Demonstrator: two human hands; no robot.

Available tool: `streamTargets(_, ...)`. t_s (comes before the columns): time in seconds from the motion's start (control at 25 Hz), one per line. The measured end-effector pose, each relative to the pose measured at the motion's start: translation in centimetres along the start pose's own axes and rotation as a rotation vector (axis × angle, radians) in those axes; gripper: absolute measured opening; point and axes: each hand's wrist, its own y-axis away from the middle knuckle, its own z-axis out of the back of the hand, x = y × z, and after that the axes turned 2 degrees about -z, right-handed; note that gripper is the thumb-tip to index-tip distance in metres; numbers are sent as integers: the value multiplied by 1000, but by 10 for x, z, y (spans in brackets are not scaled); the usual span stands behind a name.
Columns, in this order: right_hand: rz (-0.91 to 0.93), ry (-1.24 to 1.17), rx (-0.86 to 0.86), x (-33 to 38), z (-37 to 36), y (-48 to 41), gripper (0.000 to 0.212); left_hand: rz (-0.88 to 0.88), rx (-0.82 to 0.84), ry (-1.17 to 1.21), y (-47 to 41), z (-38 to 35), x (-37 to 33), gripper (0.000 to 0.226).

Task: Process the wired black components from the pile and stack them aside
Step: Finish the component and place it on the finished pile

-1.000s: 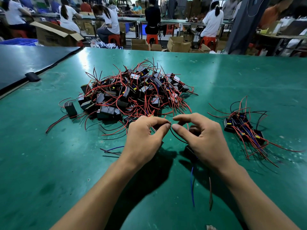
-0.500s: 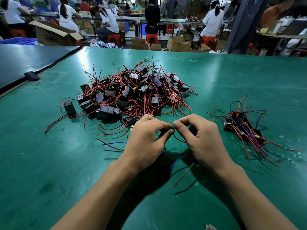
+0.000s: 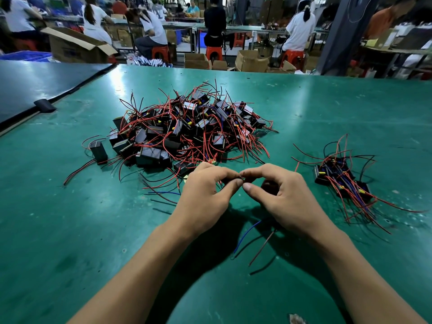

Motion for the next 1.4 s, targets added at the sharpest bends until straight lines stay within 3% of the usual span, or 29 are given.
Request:
streamTargets(0.2,78,19,-56,-4,-1,0,25,78,65,50,0,4,3,9)
streamTargets(0.56,153,15,-45,-2,-1,-1,13,126,155,141,-2,8,3,7)
streamTargets(0.76,51,12,-44,2,-2,2,16,136,127,165,-3,8,1,8)
streamTargets(0.96,-200,-279,17,3,0,0,14,131,98,179,-3,9,-3,7)
streamTargets(1.4,-173,-166,-51,3,-4,1,9,227,54,215,0,0,-5,8)
